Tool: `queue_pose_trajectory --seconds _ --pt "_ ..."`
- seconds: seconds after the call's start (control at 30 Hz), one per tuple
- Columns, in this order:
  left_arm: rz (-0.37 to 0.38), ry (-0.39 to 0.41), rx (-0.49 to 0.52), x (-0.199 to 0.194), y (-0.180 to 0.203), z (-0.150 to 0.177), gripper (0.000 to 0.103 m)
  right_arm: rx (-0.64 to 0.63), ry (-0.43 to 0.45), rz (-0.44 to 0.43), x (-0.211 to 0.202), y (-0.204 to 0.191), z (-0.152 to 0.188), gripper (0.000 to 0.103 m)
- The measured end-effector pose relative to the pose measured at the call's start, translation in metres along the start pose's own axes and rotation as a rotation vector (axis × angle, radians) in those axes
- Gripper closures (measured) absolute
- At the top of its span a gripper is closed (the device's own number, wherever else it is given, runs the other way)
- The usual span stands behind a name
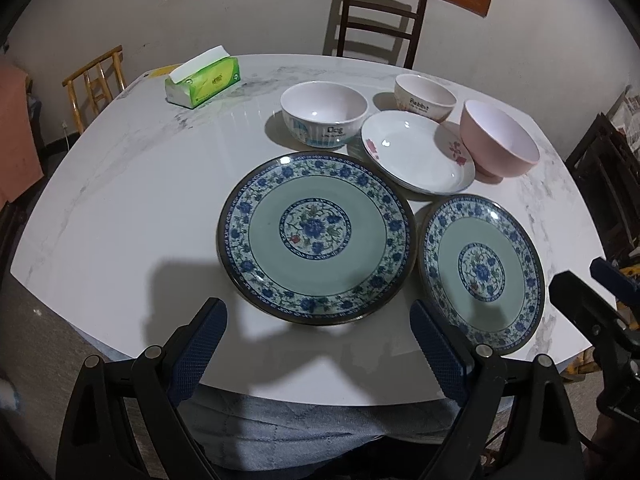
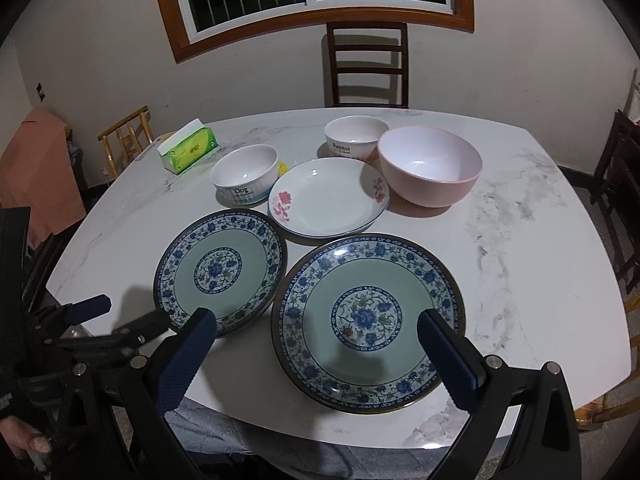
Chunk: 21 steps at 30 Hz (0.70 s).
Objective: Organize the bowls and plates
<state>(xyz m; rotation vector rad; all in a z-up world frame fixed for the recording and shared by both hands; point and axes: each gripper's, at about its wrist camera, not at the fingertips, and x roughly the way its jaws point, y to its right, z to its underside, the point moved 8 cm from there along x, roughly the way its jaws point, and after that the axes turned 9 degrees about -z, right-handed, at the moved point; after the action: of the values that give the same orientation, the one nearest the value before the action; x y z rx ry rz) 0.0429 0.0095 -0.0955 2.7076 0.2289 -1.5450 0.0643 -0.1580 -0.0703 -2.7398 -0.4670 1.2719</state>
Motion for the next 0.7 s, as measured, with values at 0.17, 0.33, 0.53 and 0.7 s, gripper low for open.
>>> queue_pose_trajectory --seconds 0.17,0.33,0.53,0.7 --pt "0.018 -0.017 -0.044 0.007 -0.019 -0.007 0.013 -0.005 -0.022 -0.081 0.010 -0.002 -0.003 0.001" --pt "0.064 -0.054 -0.102 0.017 -0.040 -0.014 0.015 0.018 -0.081 -0.216 0.029 -0.007 -0.012 0.012" --pt "0.115 -0.099 -0.170 0.031 -0.063 -0.023 0.019 0.042 -0.155 -0.308 0.059 -0.014 -0.022 0.026" --pt "0.172 -0.152 -0.233 0.047 -0.075 -0.027 0.026 0.081 -0.221 -0.363 0.091 -0.016 -0.031 0.035"
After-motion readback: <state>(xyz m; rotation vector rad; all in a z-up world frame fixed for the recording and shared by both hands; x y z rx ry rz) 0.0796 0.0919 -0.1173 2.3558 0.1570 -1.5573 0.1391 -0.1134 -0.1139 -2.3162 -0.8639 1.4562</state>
